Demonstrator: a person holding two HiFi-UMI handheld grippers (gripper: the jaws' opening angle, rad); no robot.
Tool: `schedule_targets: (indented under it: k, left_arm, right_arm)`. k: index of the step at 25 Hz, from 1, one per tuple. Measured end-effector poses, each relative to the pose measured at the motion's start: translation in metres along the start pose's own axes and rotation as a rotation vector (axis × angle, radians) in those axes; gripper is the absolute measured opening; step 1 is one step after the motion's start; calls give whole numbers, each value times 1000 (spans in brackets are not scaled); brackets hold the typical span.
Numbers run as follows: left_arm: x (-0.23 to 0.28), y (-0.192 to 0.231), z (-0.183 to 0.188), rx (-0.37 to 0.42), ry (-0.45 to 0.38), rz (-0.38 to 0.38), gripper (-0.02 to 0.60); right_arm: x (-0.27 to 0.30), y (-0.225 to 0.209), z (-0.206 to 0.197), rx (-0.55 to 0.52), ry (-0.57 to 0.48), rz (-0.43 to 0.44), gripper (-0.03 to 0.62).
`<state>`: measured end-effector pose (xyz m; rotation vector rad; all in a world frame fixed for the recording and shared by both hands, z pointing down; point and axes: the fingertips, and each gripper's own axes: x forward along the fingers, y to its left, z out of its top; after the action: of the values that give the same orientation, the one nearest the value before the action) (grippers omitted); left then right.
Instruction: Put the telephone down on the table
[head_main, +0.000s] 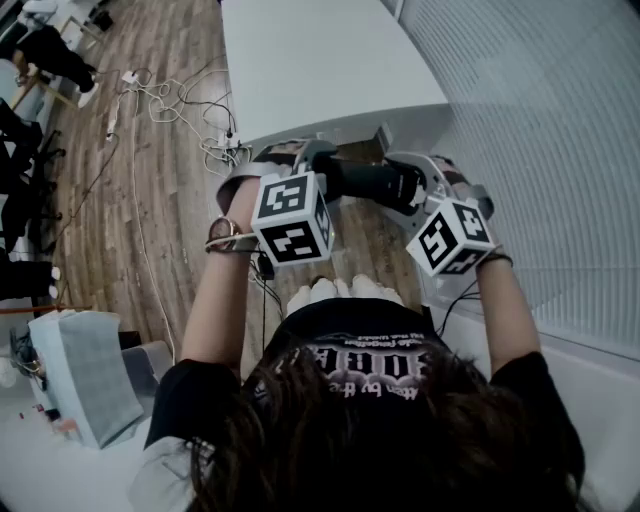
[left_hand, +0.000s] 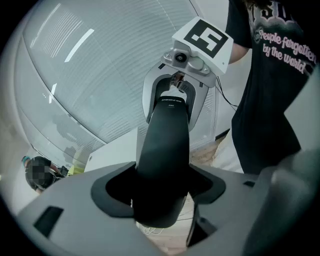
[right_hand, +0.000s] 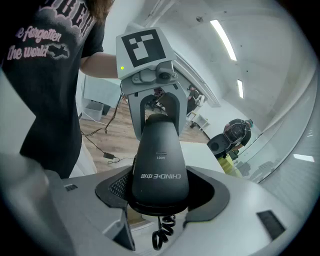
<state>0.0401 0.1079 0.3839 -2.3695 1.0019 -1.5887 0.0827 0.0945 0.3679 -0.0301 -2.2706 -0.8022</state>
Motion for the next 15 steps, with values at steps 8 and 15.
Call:
schedule_targets:
  k: [8, 15]
  left_arm:
    - [-5, 7, -19, -1, -7, -5, 296]
    - [-5, 17, -36, 6, -18, -18, 296]
  right_arm:
    - [18, -1, 12, -3, -5, 13, 301]
    - [33, -8, 23, 18, 1, 4, 301]
